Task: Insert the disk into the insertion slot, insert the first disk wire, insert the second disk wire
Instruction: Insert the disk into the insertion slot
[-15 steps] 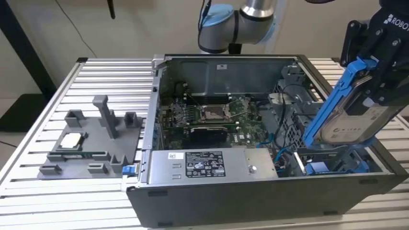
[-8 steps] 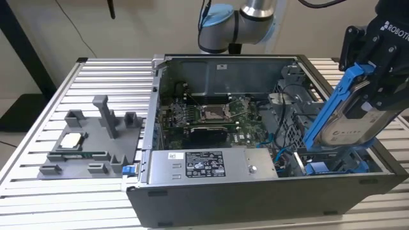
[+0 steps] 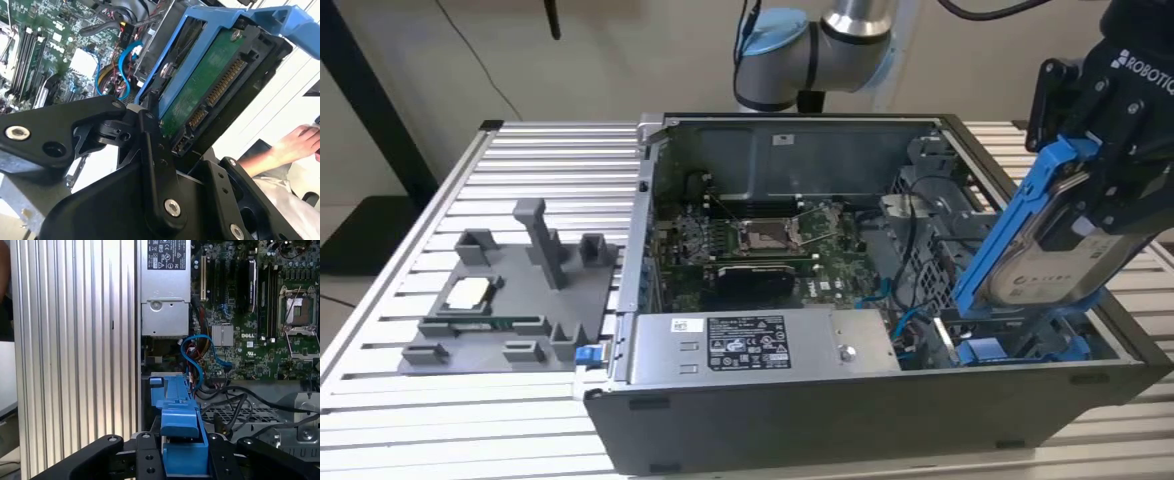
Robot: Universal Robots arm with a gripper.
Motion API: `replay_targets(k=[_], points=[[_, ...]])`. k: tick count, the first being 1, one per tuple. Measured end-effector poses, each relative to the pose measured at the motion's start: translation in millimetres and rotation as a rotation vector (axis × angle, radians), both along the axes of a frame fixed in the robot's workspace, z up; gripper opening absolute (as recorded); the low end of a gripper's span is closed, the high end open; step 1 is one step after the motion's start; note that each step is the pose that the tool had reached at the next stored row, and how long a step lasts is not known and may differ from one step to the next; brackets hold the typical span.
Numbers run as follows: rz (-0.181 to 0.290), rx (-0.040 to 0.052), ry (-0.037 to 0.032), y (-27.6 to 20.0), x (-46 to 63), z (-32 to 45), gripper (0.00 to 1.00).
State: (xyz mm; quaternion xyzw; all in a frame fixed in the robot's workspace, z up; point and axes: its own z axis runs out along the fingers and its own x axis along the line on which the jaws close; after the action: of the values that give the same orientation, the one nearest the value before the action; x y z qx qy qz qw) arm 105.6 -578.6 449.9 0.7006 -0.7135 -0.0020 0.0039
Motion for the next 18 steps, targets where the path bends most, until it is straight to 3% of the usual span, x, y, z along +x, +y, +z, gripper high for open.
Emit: replay_targets(k=[18], points=[[0.000,0.0001,0.0000,0.0,0.0,-9.7,0.33]])
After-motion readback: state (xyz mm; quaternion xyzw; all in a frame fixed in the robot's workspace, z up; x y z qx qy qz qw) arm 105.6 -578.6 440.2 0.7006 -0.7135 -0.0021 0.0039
